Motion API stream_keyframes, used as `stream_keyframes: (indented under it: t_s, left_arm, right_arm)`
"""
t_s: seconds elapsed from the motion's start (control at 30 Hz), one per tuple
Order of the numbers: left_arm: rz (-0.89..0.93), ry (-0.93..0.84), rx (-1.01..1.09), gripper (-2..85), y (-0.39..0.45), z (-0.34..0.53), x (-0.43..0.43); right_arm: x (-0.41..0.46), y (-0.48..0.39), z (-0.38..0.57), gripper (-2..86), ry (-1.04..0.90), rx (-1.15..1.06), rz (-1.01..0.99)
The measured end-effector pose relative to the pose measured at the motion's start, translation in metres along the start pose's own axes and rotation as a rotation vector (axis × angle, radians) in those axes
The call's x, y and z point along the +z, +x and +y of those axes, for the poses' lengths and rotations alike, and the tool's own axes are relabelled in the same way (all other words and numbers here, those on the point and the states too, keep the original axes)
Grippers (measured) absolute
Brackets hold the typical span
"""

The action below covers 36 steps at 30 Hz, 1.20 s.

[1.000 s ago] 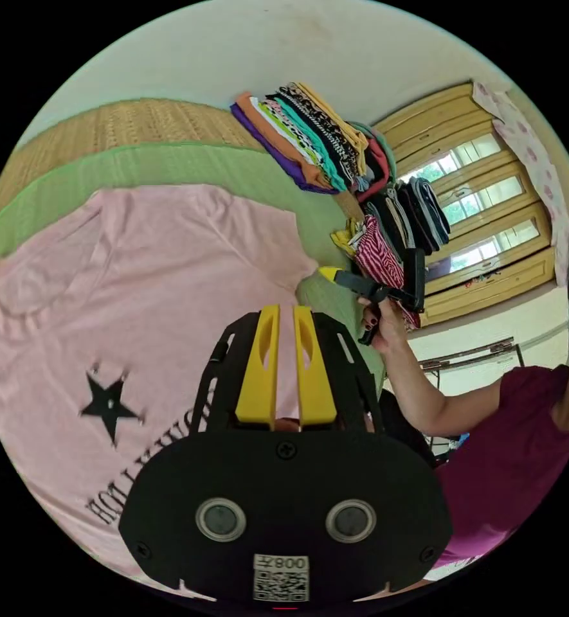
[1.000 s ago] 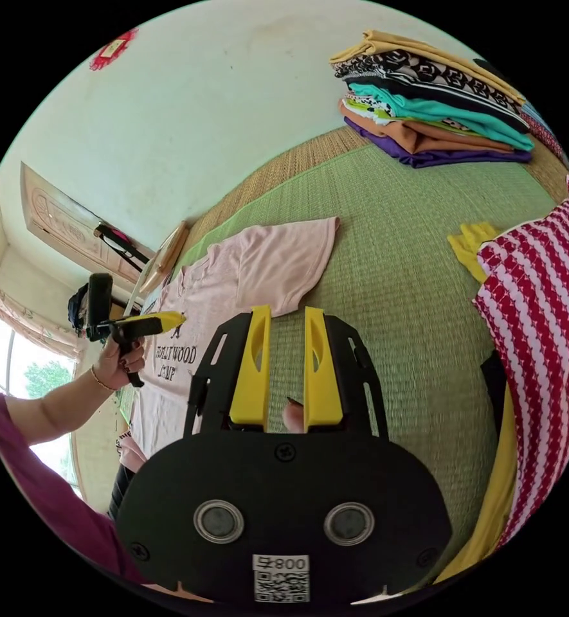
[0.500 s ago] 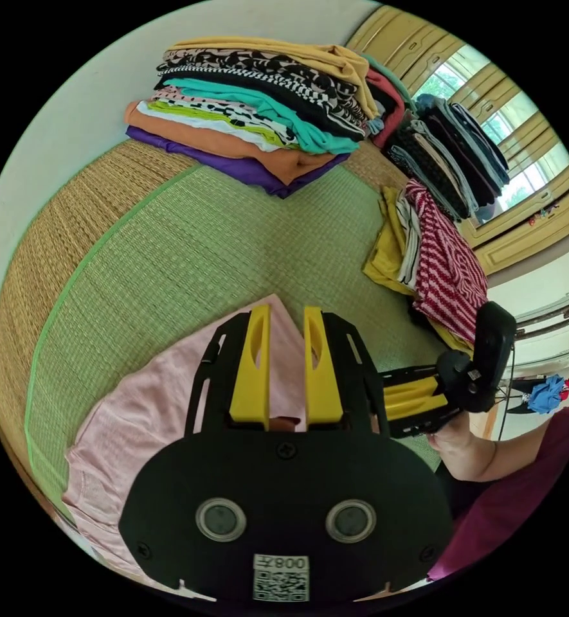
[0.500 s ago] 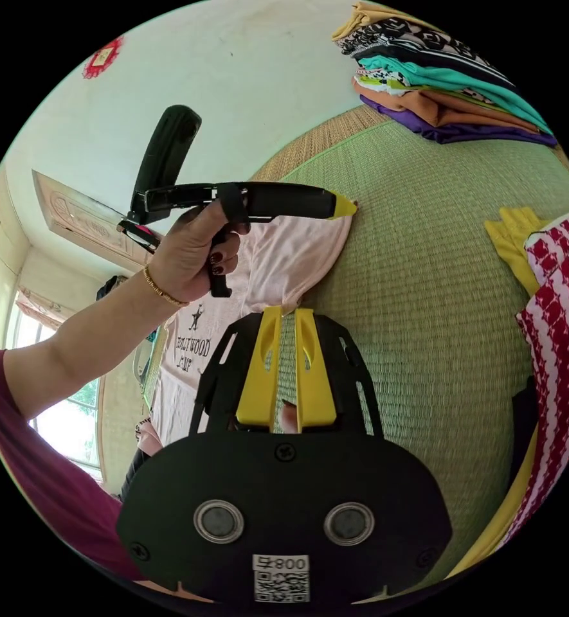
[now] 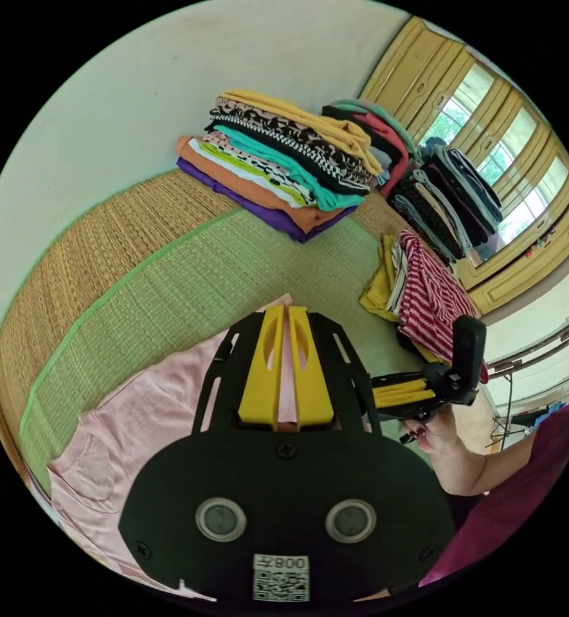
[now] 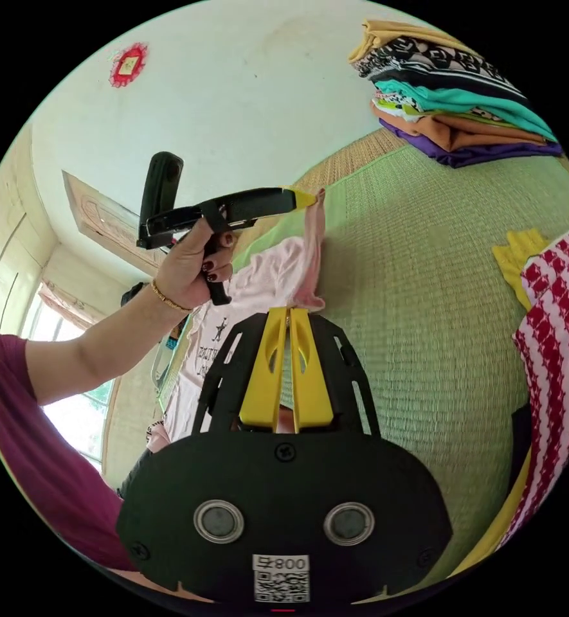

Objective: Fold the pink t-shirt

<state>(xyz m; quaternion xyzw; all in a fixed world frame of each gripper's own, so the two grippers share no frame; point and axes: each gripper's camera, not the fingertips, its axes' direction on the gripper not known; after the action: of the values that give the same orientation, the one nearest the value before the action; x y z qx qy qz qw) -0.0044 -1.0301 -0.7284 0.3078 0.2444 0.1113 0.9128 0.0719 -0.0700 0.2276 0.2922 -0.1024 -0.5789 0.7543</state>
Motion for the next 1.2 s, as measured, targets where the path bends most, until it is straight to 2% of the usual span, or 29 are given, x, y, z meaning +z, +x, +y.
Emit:
stream_keyframes:
  t_s: [0.17,0.3,0.6,0.77,0.93,1.07,1.2]
  left_arm:
    - [0.064,0.110,-0.153,0.9,-0.055,0.040,-0.047]
    - [0.060,0.110,-0.258,0.9,-0.092,0.077,-0.056]
    - [-0.034,0.065,-0.437,1.4,-0.164,0.134,-0.052]
    - [-0.031,0.086,-0.498,2.6,-0.181,0.159,-0.059]
    - [0.108,0.161,-0.450,5.2,-0.170,0.172,-0.063]
    - [0.191,0.016,-0.362,6.2,-0.158,0.168,-0.034]
    - [0.190,-0.037,-0.324,3.2,-0.155,0.167,-0.025]
  right_arm:
    - [0.017,-0.021,-0.011,0.4,-0.057,-0.108,-0.161]
    - [0.045,-0.031,-0.017,0.4,-0.127,-0.140,-0.253]
    - [0.097,-0.054,-0.024,0.3,-0.320,-0.204,-0.225]
    - [0.100,-0.066,-0.031,0.7,-0.310,-0.217,-0.169]
    - [0.100,-0.076,-0.037,1.5,-0.284,-0.229,-0.091]
    - [0.101,-0.082,-0.042,2.0,-0.273,-0.222,-0.083]
    - [0.103,-0.091,-0.046,2.0,-0.272,-0.227,-0.048]
